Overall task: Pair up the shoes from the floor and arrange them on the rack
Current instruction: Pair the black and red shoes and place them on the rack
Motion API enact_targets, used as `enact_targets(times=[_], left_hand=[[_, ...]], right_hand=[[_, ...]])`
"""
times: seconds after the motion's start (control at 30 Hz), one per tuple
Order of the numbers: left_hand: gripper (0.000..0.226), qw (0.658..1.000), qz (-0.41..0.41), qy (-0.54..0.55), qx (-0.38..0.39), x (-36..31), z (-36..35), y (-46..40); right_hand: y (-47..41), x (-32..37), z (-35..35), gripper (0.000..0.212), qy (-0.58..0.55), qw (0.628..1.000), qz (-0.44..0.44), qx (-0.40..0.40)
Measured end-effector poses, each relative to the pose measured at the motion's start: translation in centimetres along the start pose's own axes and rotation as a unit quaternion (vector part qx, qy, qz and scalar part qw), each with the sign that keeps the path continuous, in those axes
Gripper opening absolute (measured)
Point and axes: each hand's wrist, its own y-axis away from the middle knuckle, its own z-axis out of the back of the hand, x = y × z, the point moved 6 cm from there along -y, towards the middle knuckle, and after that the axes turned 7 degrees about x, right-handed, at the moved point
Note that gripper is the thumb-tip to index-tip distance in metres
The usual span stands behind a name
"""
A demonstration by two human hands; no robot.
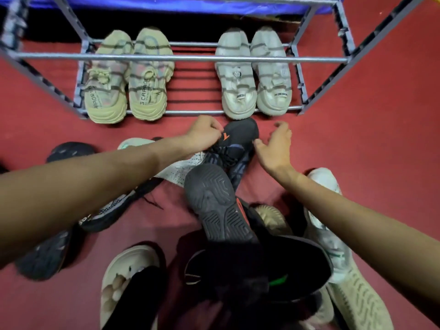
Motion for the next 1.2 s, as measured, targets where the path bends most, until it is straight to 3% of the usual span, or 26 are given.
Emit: enact_targets(times=[0.17, 0.23, 0.33, 0.43, 0.57, 0.7, 0.93, 1.03, 1.2], left_hand=[[0.021, 0.981, 0.047, -0.179, 0.051, 2.1, 0.1, 4.6], [0.024, 0.976, 0.063, -0.201, 0.052, 2.2, 0.4, 6.2], [0.042, 0.978, 0.108, -0.155, 0.092, 2.4, -0.3, 8.5], [0.036, 0.978, 0.145, -0.080, 0.130, 1.9, -0.9, 11.0], [0.029, 0.982, 0.136, -0.036, 0.125, -0.2, 0.3, 14.1], [0.024, 0.989, 0.099, -0.010, 0.114, -2.2, 1.4, 18.0], [0.032, 0.999, -0.028, 0.016, 0.039, -6.7, 3.7, 24.1], [0.035, 0.989, 0.011, 0.135, 0.067, -7.3, 4.5, 26.1], [0.048, 0.984, 0.129, 0.092, 0.080, -5.3, 5.3, 27.7]], right_hand=[[5.6, 0.2, -0.6, 0.048, -0.023, 0.998, -0.024, 0.056], [7.9, 0.1, -1.0, 0.041, -0.026, 0.994, -0.040, 0.099], [12.1, 0.2, -1.2, 0.037, -0.026, 0.985, -0.068, 0.157], [16.0, 0.6, -1.5, 0.036, -0.034, 0.976, -0.092, 0.193], [18.3, 1.5, 0.0, 0.035, -0.159, 0.962, -0.109, 0.194], [20.1, 2.9, 1.5, 0.059, -0.161, 0.949, -0.036, 0.269], [23.1, 5.5, 5.2, 0.055, -0.154, 0.963, 0.111, 0.194], [25.2, 6.7, 6.1, 0.056, -0.112, 0.965, 0.177, 0.159], [26.8, 10.3, 7.6, 0.061, -0.076, 0.954, 0.251, 0.143]])
